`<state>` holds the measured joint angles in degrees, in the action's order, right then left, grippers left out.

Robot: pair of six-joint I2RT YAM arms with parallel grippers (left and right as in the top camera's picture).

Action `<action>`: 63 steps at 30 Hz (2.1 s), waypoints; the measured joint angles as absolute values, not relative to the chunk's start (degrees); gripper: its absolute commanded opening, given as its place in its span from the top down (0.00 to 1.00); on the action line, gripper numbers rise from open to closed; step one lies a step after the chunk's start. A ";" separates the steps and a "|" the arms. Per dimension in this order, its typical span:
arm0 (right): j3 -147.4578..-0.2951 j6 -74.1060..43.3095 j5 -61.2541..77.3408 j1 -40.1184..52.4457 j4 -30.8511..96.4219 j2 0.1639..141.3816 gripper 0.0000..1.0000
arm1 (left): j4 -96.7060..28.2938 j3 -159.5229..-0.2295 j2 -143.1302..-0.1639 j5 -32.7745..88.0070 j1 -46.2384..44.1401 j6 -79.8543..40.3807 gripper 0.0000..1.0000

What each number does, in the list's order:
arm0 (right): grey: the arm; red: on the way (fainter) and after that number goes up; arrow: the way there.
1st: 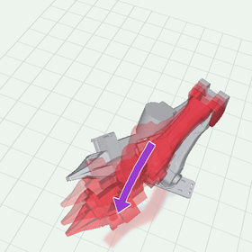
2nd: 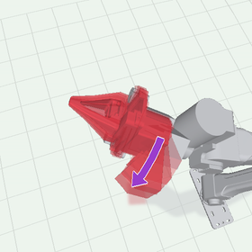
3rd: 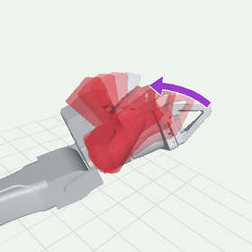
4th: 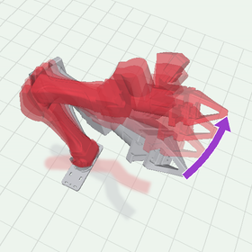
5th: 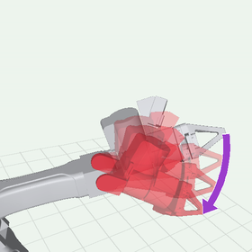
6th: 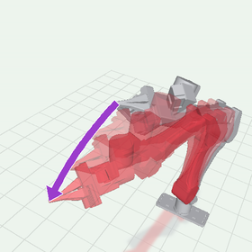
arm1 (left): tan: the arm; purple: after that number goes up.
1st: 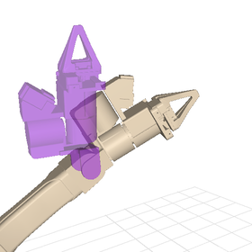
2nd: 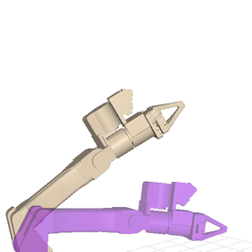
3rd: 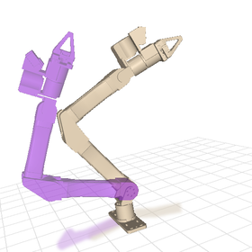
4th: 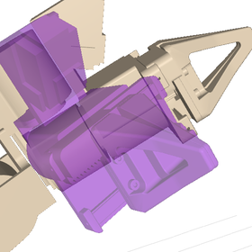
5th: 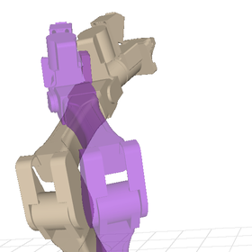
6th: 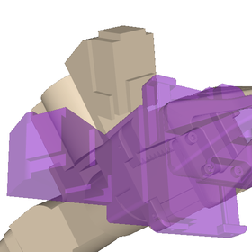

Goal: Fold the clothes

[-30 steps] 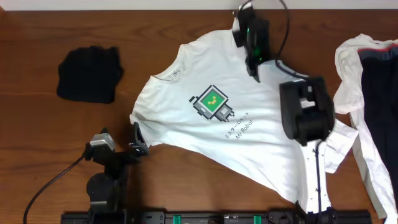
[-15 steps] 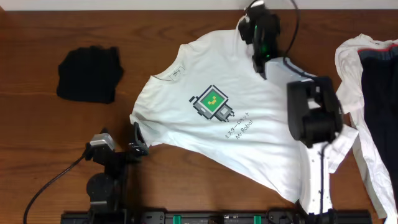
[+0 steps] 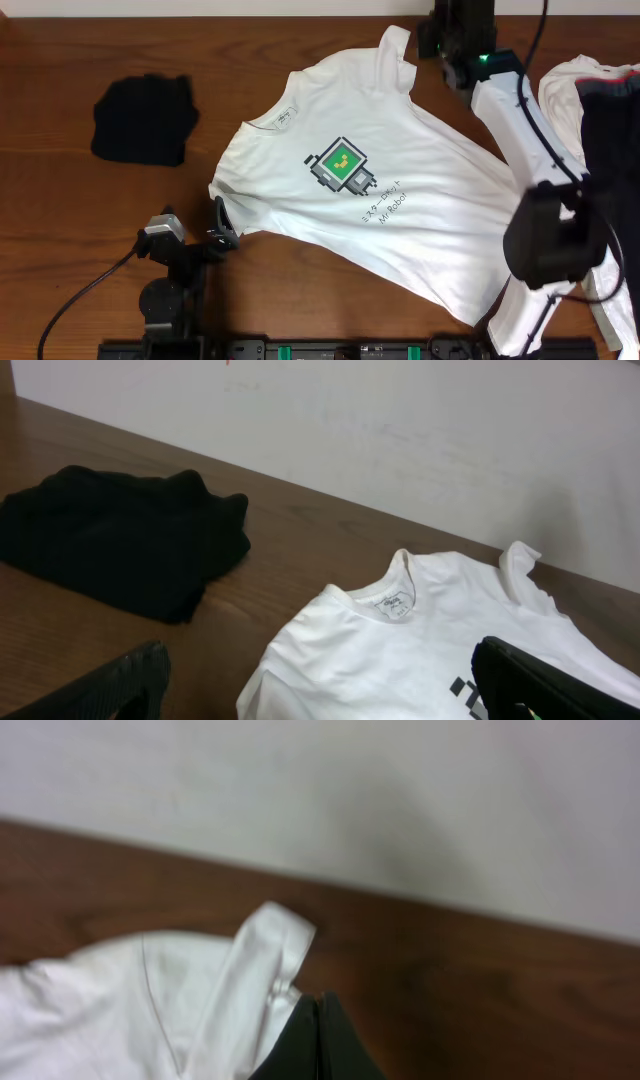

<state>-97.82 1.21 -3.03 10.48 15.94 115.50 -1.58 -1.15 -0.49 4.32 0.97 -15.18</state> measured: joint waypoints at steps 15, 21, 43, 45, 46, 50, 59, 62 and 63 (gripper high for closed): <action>-97.65 0.60 7.09 8.01 11.90 131.15 0.99 | -1.58 -1.15 -0.49 4.32 0.97 -15.18 0.02; -97.65 -1.72 8.84 8.01 11.25 134.85 0.99 | -1.58 -1.15 -0.49 4.32 0.97 -15.18 0.02; -98.43 -2.81 3.75 7.77 14.09 136.20 0.99 | -1.58 -1.15 -0.49 4.32 0.97 -15.18 0.02; -98.45 -2.74 2.35 7.31 14.33 136.11 0.99 | -1.58 -1.15 -0.49 4.32 0.97 -15.18 0.02; -98.48 -2.59 1.52 6.98 14.50 136.09 0.99 | -1.58 -1.15 -0.49 4.32 0.97 -15.18 0.02; -98.54 -2.35 -1.41 5.56 15.25 135.94 0.99 | -1.58 -1.15 -0.49 4.32 0.97 -15.18 0.02; -98.59 -2.20 -5.28 4.29 15.42 135.85 0.98 | -1.58 -1.15 -0.49 4.32 0.97 -15.18 0.02; -99.00 -2.11 -5.96 4.29 16.10 135.74 0.97 | -1.58 -1.15 -0.49 4.32 0.97 -15.18 0.02; -99.31 -2.11 -6.24 4.29 16.71 135.72 0.97 | -1.58 -1.15 -0.49 4.32 0.97 -15.18 0.02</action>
